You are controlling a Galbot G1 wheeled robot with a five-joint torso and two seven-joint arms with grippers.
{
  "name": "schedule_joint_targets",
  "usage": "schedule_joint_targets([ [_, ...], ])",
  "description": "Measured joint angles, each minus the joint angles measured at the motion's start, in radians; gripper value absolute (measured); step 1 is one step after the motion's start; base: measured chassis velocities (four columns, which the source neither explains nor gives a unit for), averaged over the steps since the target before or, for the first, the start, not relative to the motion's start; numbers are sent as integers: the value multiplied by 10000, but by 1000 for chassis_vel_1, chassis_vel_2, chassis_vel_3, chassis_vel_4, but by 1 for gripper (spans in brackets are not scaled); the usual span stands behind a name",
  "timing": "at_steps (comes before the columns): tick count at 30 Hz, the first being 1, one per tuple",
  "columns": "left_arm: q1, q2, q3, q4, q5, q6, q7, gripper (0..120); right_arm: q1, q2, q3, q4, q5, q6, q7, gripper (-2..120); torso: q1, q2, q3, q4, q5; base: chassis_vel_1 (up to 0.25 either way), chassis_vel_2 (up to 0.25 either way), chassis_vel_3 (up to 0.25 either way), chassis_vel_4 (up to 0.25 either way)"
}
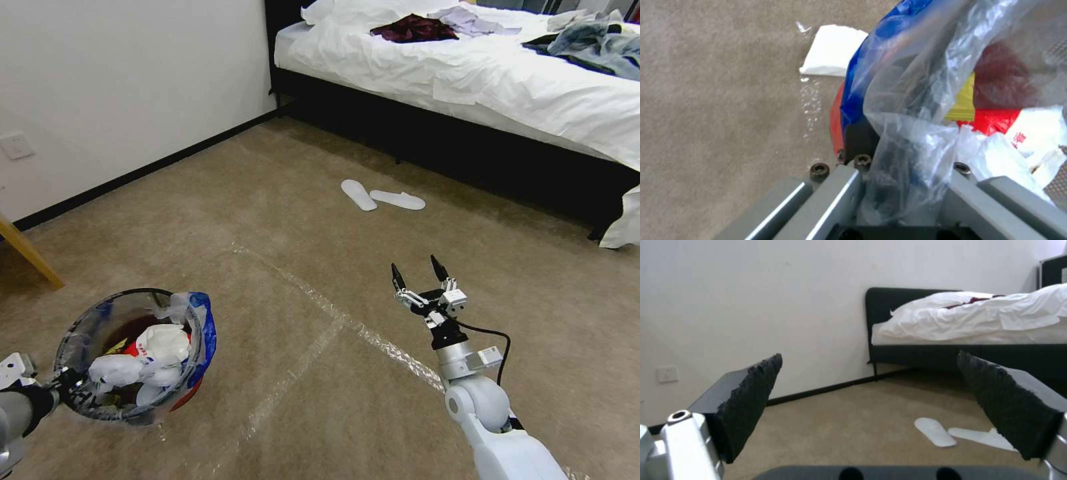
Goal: Pick up the trash bin and place the garbage on the floor into it.
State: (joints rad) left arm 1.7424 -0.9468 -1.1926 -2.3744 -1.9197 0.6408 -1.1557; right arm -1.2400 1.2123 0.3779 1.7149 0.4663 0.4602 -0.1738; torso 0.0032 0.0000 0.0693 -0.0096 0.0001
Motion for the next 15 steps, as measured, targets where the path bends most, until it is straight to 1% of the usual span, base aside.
schedule_joint_targets([
  [5, 23, -1, -11, -26, -10, -5, -11, 0, -12, -6, -3, 14, -12, 14, -1, 100, 0, 0, 0, 0, -2, -107, 120, 87, -107],
  [15, 134, -90, -114, -202, -54, -6, -31, 0, -117, -70, 27, 138, -17, 41, -70, 100, 1, 0, 0, 0, -1, -115, 118, 120, -120],
])
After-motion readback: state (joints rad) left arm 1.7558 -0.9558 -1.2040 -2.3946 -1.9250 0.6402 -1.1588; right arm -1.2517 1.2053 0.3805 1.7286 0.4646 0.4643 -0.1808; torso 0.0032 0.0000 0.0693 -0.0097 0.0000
